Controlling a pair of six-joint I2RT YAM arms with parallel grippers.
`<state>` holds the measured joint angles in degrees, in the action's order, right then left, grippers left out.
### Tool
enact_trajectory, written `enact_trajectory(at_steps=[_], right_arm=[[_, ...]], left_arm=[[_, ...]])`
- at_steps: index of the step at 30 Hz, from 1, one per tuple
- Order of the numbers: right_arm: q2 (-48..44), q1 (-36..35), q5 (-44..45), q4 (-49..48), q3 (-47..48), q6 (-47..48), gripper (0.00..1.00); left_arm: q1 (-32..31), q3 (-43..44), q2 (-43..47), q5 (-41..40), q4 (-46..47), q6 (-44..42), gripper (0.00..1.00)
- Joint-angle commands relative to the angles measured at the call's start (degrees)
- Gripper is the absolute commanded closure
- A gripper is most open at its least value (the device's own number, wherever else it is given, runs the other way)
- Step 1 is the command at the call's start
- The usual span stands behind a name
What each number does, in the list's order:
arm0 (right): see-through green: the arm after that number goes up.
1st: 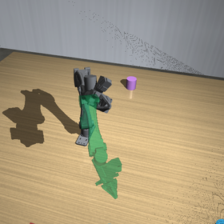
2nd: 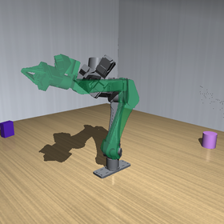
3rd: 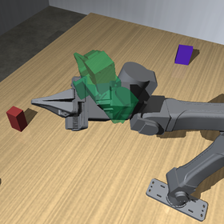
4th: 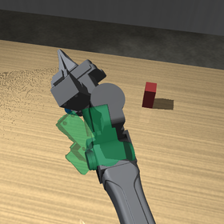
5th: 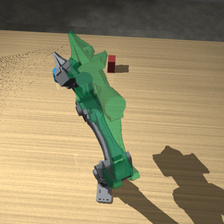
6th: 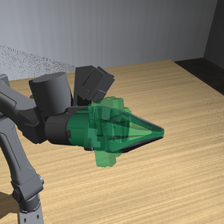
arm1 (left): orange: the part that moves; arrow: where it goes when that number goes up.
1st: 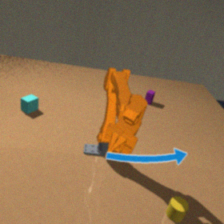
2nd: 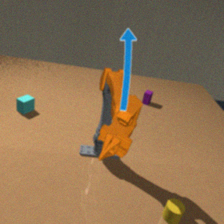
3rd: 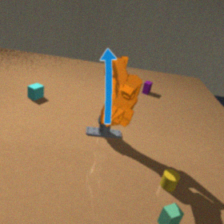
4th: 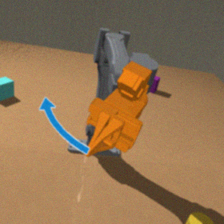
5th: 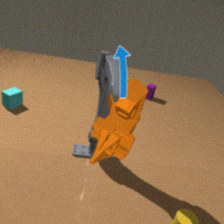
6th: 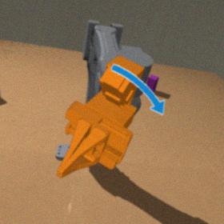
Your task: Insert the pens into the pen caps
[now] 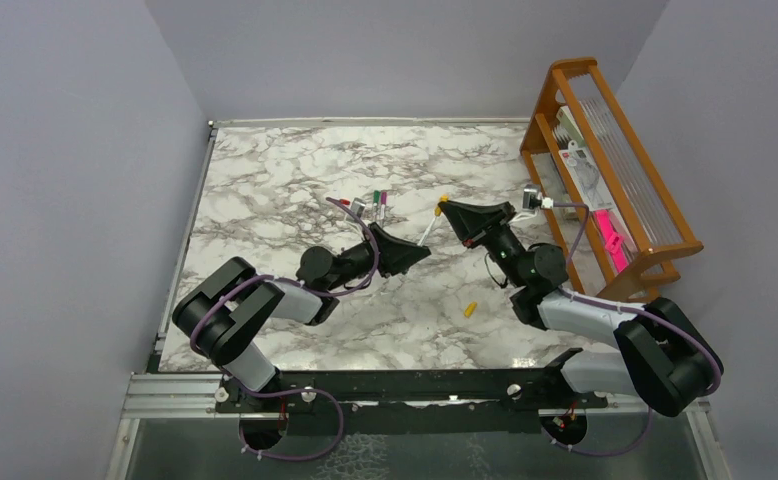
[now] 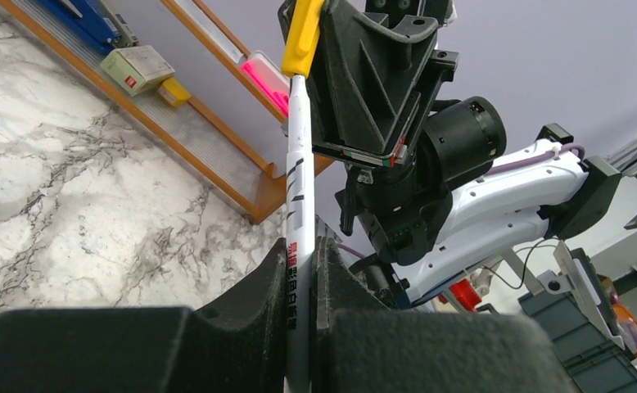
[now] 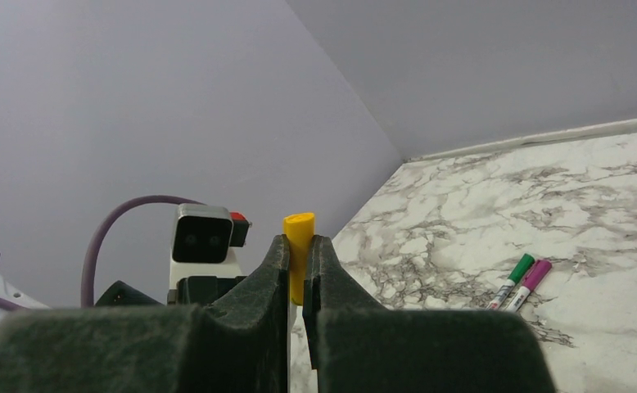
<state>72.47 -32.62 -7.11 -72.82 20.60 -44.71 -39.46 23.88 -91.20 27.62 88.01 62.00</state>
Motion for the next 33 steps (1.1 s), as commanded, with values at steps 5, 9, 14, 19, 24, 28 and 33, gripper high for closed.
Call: enact_trajectory(at_steps=[5, 9, 14, 19, 24, 28, 33], right_arm=[[0.16, 0.19, -4.16, 2.12, -0.78, -2.64, 0.99], [0.53, 0.19, -6.34, 5.41, -0.76, -7.2, 0.99], [2.83, 0.19, -10.68, 5.46, -0.89, -11.19, 0.99], [3.38, 0.19, -13.64, 5.78, -1.99, -10.32, 0.99], [-0.7, 0.21, -12.04, 9.32, -3.92, -8.8, 0.99], [-1.78, 0.19, -14.8, 13.38, -2.63, -6.52, 0.99], [-1.02, 0.21, -21.21, 17.84, -1.23, -3.74, 0.99]], left_arm=[[-0.18, 4.19, 0.01, 0.66, 6.25, -0.79, 1.0], [-0.18, 6.24, 0.05, 0.64, 5.34, -1.58, 1.0], [-0.18, 9.23, -0.16, 0.95, 3.66, -3.08, 1.0], [-0.18, 10.97, -0.47, 1.13, 2.71, -3.69, 1.0], [-0.09, 11.74, 0.1, 0.8, 0.51, -5.29, 1.0], [-0.08, 13.63, -0.06, 1.42, -0.63, -5.76, 1.0], [-0.09, 15.77, -1.04, 3.35, -0.36, -5.44, 1.0]])
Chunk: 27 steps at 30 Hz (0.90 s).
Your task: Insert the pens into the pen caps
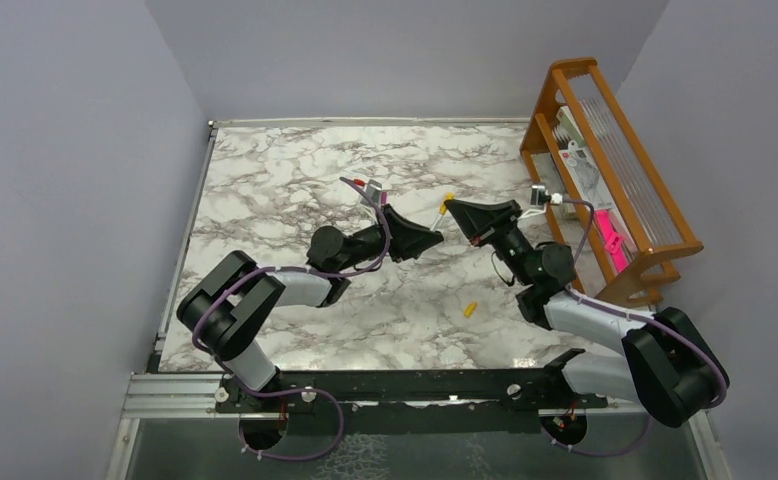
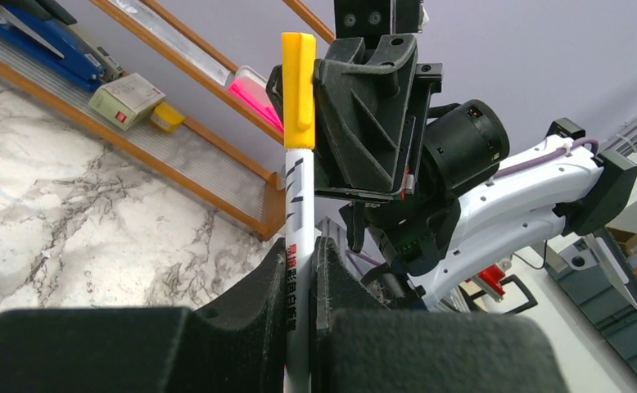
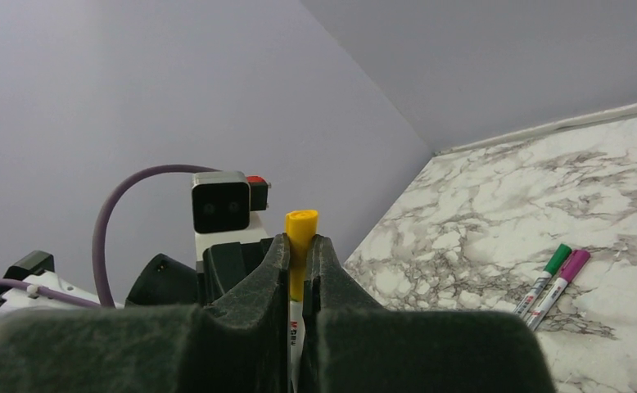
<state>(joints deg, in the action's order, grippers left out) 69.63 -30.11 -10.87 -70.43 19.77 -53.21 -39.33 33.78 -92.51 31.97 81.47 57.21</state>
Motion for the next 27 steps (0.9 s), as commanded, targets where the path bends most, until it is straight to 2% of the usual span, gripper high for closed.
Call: enact_trajectory(at_steps=[1, 12, 18, 22, 27], right_arm=[[1.75, -2.32, -18.81, 17.46, 0.02, 5.54, 0.99], [2.08, -2.32, -25.06, 16.65, -5.11, 5.87, 0.99], [1.0, -2.39, -27.51, 19.39, -6.8, 6.84, 0.99], [-1.47, -2.37, -27.61, 23.14, -7.97, 8.05, 0.99], [-6.06, -2.37, -26.4, 34.46, -7.31, 13.27, 0.99]], left_arm=[[-0.22, 6.06, 0.3, -0.83, 6.28, -0.54, 1.0], [0.19, 9.89, 0.47, -0.02, 4.73, -1.09, 1.0], [1.32, 9.82, 1.25, 0.63, 3.56, -2.13, 1.0], [2.37, 10.4, 1.32, 1.55, 2.58, -2.71, 1.0], [5.12, 10.89, 1.75, 2.53, 2.45, -1.92, 1.0]])
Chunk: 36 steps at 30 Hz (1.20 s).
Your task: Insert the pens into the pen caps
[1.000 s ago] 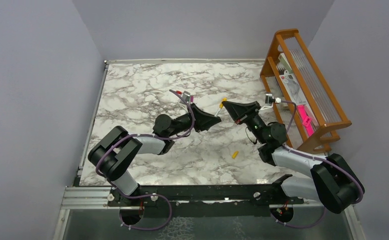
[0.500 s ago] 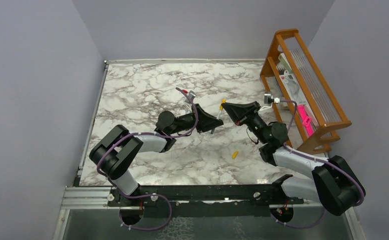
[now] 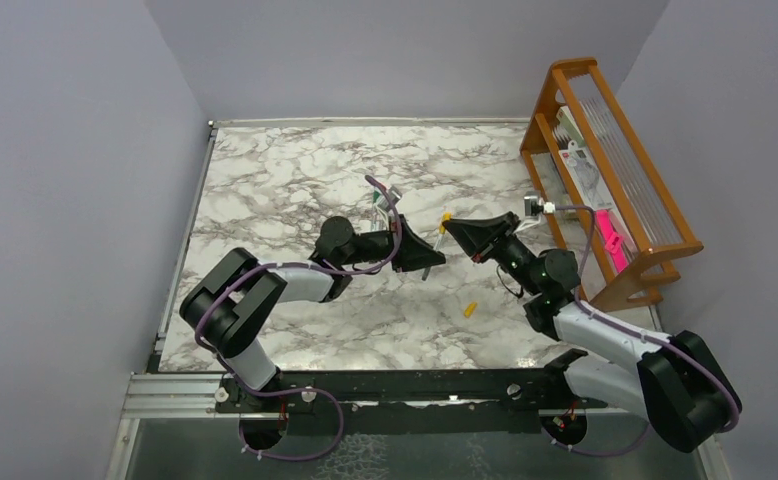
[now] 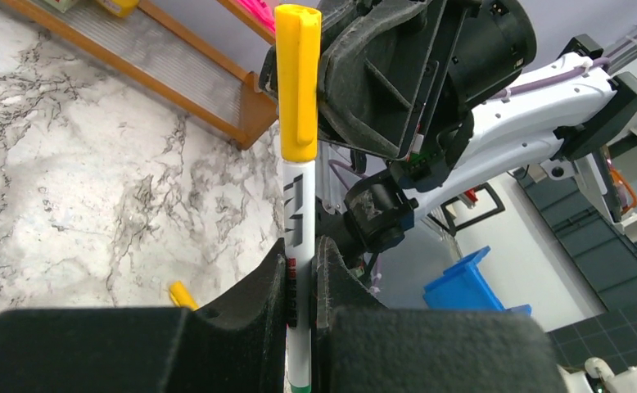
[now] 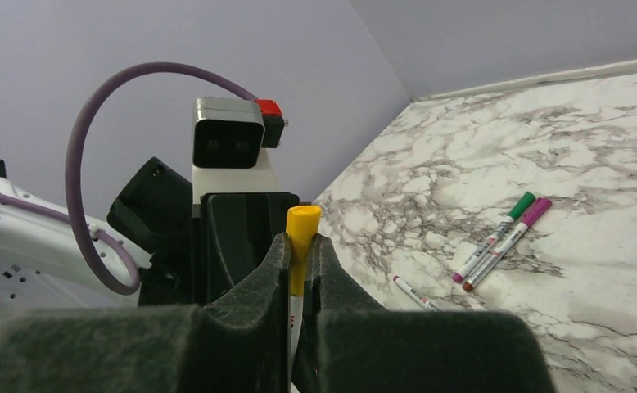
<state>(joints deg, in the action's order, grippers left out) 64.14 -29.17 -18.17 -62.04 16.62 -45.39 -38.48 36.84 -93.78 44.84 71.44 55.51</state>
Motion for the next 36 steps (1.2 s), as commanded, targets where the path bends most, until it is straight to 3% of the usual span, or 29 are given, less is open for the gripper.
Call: enact_trajectory(at_steps=[1, 6, 14, 19, 23, 27, 29, 36], right_arm=[[-1.23, -3.31, -18.83, 27.65, -4.14, 6.36, 0.99], [-2.19, -3.27, -18.92, 32.03, -4.5, 9.19, 0.99], [-1.42, -3.35, -21.33, 28.44, -6.62, 6.92, 0.99], [-7.09, -3.35, -15.93, 33.2, -4.99, 8.74, 0.99], [-15.21, -3.35, -6.29, 42.01, -0.43, 11.83, 0.98], [-22.17, -3.25, 5.71, 50.18, 6.45, 18.09, 0.71], [-23.86, -3.27, 7.26, 51.05, 9.64, 20.61, 0.63], [-20.43, -3.26, 1.61, 46.8, 18.08, 21.98, 0.48]], left_arm=[[4.75, 7.87, 3.21, -10.18, 12.56, 0.07, 1.0], [5.43, 9.18, 3.62, -9.61, 12.02, -0.09, 1.0], [5.41, 10.47, 2.9, -8.74, 13.24, 0.21, 1.0], [5.43, 9.58, 3.19, -7.63, 12.22, -1.19, 1.0], [5.49, 9.39, 2.77, -3.48, 7.36, -5.75, 1.0], [5.52, 8.15, 3.49, -0.82, 1.66, -11.95, 1.0], [5.49, 7.82, 4.27, 0.33, -0.96, -15.16, 1.0], [5.43, 6.75, 6.91, 7.14, -2.97, -23.39, 1.0]])
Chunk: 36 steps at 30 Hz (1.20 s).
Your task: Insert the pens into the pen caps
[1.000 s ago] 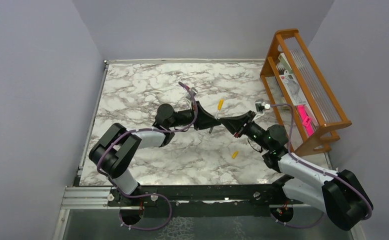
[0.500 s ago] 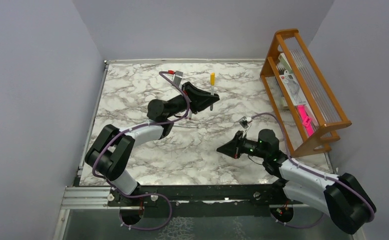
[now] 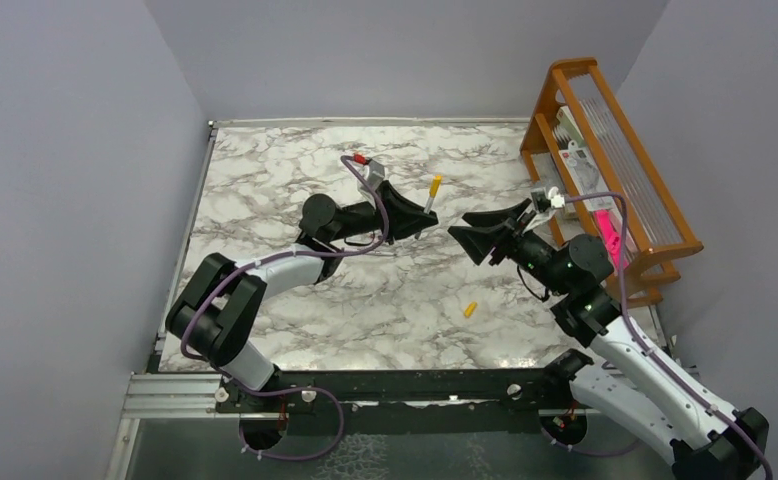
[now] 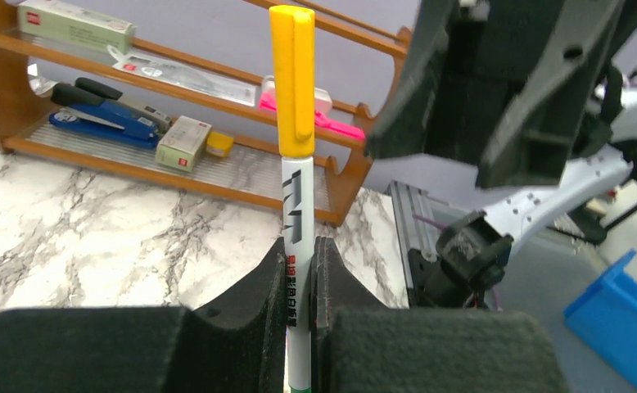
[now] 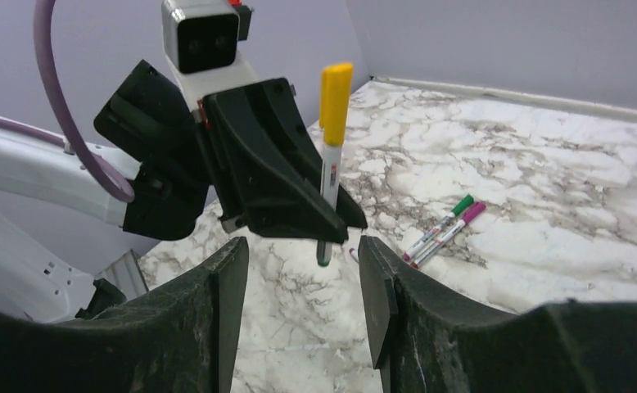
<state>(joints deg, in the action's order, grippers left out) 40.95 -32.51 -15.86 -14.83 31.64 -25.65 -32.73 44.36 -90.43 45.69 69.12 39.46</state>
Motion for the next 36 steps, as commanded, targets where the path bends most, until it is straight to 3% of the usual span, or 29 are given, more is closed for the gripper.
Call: enact_trajectory(at_steps=[1, 15, 29, 32, 36], right_arm=[[3.87, 0.08, -1.67, -1.27, 3.7, 1.63, 0.47], [11.94, 0.09, -10.0, -11.46, 8.23, -3.4, 0.55], [15.04, 0.08, -10.7, -14.83, 9.98, -4.09, 0.6], [15.07, 0.08, -10.33, -14.96, 10.21, -3.98, 0.68], [15.01, 0.08, -9.43, -14.92, 9.61, -4.15, 0.91]], left_arm=[[-0.39, -1.03, 3.96, 6.83, -0.7, -8.36, 1.0], [-0.84, -2.61, 5.11, 8.71, -0.7, -10.62, 1.0], [-1.72, -2.26, 3.7, 12.02, -0.68, -10.59, 1.0], [-1.71, -2.34, 3.68, 12.17, -0.66, -10.62, 1.0], [-1.74, -2.22, 3.53, 12.07, -0.66, -10.42, 1.0]])
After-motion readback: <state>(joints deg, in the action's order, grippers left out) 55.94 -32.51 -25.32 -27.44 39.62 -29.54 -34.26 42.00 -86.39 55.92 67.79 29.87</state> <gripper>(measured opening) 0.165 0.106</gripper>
